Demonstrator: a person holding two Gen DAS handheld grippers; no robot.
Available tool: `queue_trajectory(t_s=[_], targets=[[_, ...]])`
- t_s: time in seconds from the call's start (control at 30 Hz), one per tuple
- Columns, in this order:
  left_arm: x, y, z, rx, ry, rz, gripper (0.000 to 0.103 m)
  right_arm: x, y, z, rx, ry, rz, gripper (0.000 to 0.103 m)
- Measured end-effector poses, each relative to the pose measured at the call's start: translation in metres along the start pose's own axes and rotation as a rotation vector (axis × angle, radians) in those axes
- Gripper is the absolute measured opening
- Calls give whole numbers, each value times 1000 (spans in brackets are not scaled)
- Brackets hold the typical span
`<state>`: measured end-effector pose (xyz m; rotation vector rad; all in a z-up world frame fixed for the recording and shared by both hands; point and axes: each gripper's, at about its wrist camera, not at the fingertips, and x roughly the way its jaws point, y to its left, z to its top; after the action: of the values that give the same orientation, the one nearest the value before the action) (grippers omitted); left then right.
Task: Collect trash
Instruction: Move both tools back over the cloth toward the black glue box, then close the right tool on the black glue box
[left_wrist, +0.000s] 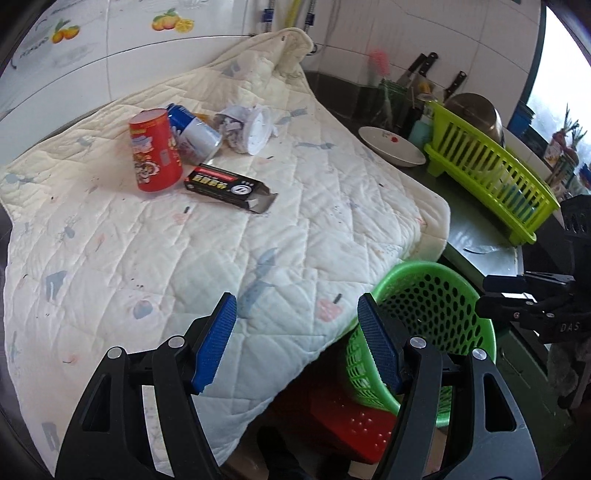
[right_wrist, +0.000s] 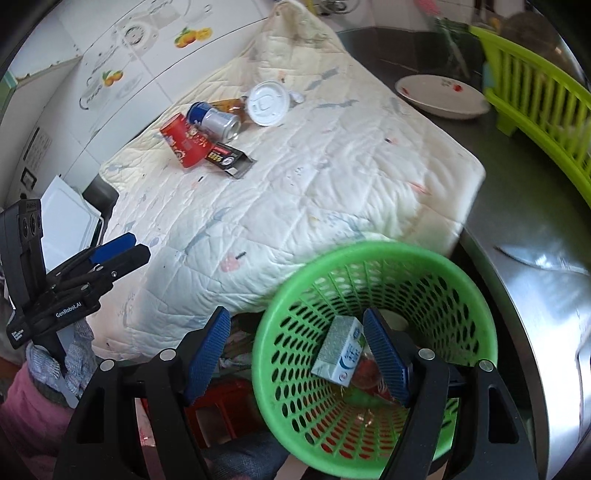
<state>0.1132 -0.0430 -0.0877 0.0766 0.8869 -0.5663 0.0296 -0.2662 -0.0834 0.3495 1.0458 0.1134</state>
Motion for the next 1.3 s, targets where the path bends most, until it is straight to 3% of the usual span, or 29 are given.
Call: queue_trajectory(t_s=[0.63, 0.93, 1.3], targets=[[1, 117, 22, -153, -19, 120, 67, 98, 95, 105, -314, 31, -2, 74], [9, 152, 31, -190, -9, 149, 68, 155, 121, 158, -418, 42, -5, 74], [19, 187, 36, -220, 9, 179, 67, 217, 143, 200, -517, 80, -35, 74]])
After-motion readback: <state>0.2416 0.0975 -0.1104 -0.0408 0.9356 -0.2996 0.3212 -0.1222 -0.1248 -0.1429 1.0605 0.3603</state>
